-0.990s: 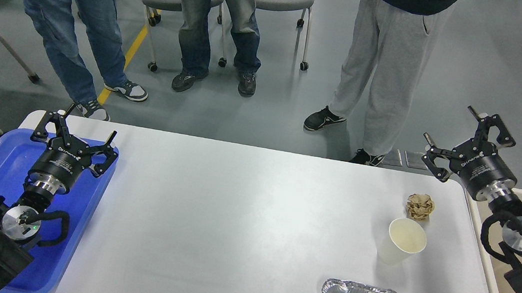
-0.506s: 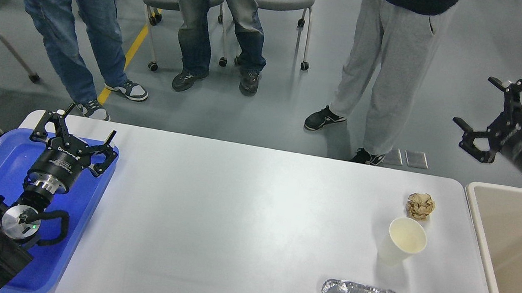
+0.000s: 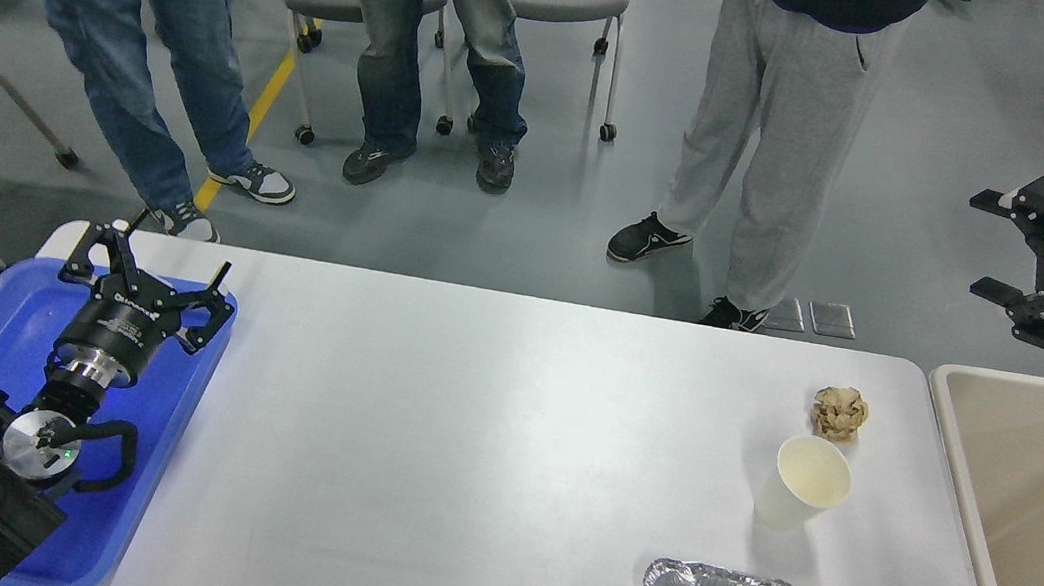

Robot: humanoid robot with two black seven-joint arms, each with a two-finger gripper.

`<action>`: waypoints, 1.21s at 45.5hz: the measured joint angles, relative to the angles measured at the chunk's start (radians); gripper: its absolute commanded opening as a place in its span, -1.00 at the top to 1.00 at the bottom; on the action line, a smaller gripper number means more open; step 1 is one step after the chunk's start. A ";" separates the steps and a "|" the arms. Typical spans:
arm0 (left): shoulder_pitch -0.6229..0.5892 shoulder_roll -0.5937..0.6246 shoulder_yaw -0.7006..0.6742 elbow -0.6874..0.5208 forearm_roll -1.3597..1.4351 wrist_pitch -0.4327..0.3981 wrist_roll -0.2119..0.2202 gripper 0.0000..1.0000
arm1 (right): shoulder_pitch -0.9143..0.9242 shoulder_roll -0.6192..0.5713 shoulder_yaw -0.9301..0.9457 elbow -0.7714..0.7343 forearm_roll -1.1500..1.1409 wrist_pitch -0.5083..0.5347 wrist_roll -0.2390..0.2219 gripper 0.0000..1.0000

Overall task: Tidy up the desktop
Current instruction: 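Raise the right gripper and swing it out over the beige bin, then lower the right gripper to the white paper cup and close on it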

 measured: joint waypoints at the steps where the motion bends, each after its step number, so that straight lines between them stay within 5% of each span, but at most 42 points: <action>1: 0.000 0.000 0.000 0.000 0.000 0.000 0.000 -1.00 | 0.001 -0.007 -0.003 0.009 -0.019 0.000 0.000 -1.00; 25: 0.000 0.001 0.000 0.000 -0.001 0.000 0.000 -1.00 | 0.013 -0.081 -0.195 0.273 -0.509 -0.103 0.002 -1.00; 55: 0.000 0.001 0.000 -0.001 -0.001 0.000 0.000 -1.00 | -0.053 0.107 -0.324 0.212 -0.615 -0.243 0.001 -1.00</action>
